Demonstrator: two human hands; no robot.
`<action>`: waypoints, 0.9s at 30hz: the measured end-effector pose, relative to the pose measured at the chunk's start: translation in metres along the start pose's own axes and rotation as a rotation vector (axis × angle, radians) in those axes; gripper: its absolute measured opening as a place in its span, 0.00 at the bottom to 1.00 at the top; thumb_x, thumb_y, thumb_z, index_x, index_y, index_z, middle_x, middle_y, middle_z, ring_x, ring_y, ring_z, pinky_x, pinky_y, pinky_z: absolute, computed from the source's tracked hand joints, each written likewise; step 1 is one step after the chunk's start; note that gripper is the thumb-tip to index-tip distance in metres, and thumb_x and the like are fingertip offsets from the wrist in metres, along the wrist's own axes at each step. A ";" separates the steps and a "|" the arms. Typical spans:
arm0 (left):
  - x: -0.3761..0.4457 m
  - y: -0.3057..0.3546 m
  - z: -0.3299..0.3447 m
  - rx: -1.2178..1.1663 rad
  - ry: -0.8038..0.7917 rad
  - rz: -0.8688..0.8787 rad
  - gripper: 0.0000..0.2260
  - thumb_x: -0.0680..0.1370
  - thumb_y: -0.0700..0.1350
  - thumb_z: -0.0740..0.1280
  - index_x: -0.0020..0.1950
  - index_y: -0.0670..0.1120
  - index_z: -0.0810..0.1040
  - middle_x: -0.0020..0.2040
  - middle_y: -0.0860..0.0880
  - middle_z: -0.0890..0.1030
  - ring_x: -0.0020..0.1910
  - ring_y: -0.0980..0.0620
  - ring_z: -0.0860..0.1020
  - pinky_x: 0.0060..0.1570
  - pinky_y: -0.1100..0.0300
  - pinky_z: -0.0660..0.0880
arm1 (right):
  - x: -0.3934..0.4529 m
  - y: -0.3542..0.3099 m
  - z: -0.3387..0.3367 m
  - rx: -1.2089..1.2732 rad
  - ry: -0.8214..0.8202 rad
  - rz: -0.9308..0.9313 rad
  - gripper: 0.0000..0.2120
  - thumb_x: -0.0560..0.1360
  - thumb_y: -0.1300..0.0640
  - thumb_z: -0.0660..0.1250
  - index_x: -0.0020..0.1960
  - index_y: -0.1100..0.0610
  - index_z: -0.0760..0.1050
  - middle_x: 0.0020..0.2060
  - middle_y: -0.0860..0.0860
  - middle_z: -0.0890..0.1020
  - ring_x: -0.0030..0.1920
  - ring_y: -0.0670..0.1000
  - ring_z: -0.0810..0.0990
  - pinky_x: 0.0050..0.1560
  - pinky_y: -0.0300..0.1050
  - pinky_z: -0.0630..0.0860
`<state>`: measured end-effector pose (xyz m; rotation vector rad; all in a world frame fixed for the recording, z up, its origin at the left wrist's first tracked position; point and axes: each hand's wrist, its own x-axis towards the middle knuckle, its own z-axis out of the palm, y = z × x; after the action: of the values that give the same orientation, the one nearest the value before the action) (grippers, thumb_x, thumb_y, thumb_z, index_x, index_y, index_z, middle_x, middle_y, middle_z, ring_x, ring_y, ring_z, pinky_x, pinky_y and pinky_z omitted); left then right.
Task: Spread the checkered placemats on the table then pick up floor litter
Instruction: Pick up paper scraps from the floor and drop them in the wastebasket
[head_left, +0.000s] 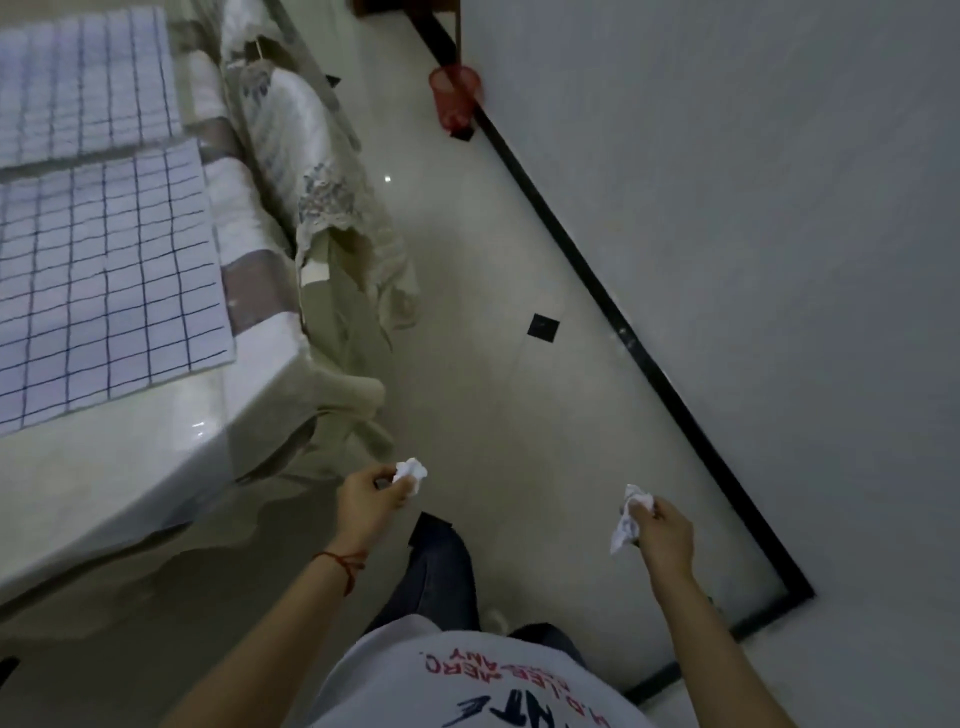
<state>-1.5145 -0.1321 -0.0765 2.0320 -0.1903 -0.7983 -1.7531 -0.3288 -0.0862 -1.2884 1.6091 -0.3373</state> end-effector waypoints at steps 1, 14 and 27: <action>0.011 0.003 0.004 0.002 -0.002 -0.007 0.08 0.70 0.44 0.72 0.34 0.41 0.81 0.25 0.53 0.76 0.30 0.55 0.73 0.35 0.61 0.69 | 0.012 -0.011 0.003 0.006 0.003 -0.007 0.09 0.75 0.65 0.62 0.46 0.70 0.78 0.38 0.57 0.78 0.41 0.56 0.75 0.50 0.51 0.73; 0.220 0.150 0.076 0.018 -0.188 0.050 0.15 0.73 0.39 0.69 0.27 0.47 0.76 0.23 0.52 0.74 0.24 0.61 0.71 0.29 0.70 0.68 | 0.201 -0.191 0.074 -0.011 -0.038 -0.042 0.08 0.74 0.65 0.63 0.39 0.68 0.74 0.32 0.58 0.74 0.34 0.55 0.71 0.37 0.42 0.67; 0.460 0.314 0.136 -0.020 -0.041 0.073 0.09 0.69 0.42 0.69 0.29 0.50 0.76 0.20 0.56 0.73 0.24 0.59 0.70 0.31 0.62 0.68 | 0.405 -0.341 0.113 -0.055 -0.071 -0.006 0.08 0.74 0.66 0.62 0.40 0.71 0.75 0.33 0.61 0.77 0.36 0.54 0.72 0.37 0.43 0.69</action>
<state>-1.1856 -0.6020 -0.0879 1.9795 -0.2773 -0.7928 -1.4367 -0.7677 -0.1027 -1.3328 1.5644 -0.2505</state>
